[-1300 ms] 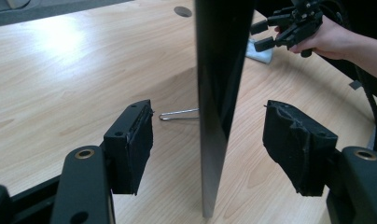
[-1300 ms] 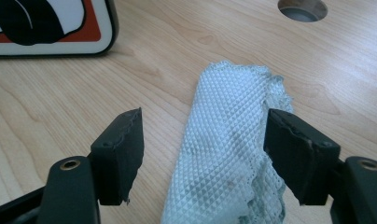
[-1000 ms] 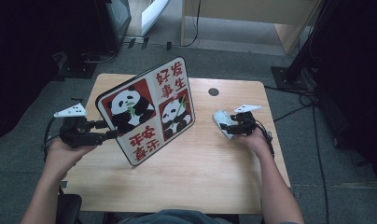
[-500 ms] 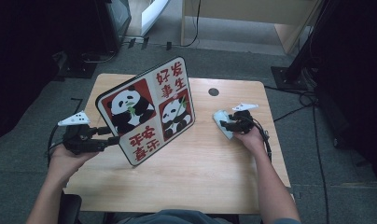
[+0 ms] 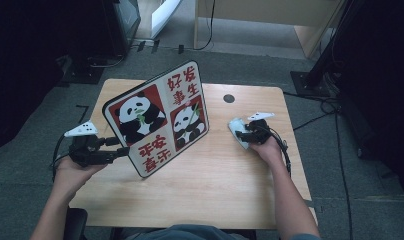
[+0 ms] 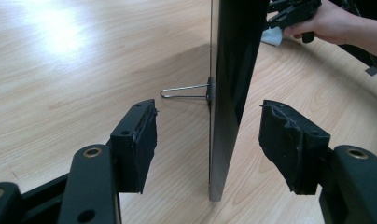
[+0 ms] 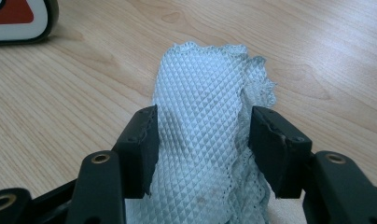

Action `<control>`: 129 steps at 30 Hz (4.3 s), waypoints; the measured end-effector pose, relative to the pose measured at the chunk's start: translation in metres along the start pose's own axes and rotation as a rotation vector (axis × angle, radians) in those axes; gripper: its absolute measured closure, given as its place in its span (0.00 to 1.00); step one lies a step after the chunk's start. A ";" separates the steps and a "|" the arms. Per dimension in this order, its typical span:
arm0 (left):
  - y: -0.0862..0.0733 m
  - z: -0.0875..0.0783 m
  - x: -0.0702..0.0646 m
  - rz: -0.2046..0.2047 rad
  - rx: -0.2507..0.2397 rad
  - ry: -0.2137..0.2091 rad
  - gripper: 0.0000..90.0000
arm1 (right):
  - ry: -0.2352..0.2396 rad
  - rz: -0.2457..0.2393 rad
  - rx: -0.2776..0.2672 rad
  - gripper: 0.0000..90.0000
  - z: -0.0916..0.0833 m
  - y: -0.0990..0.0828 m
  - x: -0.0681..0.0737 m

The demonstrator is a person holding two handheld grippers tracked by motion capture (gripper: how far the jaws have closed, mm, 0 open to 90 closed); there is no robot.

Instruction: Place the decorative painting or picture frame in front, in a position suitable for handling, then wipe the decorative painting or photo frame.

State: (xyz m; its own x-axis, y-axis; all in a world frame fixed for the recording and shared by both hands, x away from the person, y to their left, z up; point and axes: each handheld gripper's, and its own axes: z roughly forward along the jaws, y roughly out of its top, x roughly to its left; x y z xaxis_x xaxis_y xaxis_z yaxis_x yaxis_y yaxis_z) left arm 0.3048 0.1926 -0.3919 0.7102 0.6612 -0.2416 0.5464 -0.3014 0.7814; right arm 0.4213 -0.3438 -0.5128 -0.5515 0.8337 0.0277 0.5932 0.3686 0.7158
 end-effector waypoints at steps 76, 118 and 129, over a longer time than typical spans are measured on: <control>0.001 0.014 0.007 -0.071 -0.023 -0.063 0.75 | 0.017 0.031 0.034 0.54 -0.002 0.003 0.014; 0.006 0.023 0.008 -0.059 -0.040 -0.084 0.86 | 0.186 0.045 -0.145 0.90 -0.047 0.038 0.029; 0.010 0.027 0.005 -0.022 -0.023 -0.096 0.89 | 0.226 0.043 -0.174 0.90 -0.062 0.062 0.035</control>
State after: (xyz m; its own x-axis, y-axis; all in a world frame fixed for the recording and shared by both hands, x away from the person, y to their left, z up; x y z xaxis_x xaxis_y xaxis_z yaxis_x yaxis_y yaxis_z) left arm 0.3258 0.1745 -0.4011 0.7381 0.5981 -0.3122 0.5530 -0.2712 0.7878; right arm 0.4022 -0.3169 -0.4247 -0.6565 0.7269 0.2015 0.5198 0.2424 0.8192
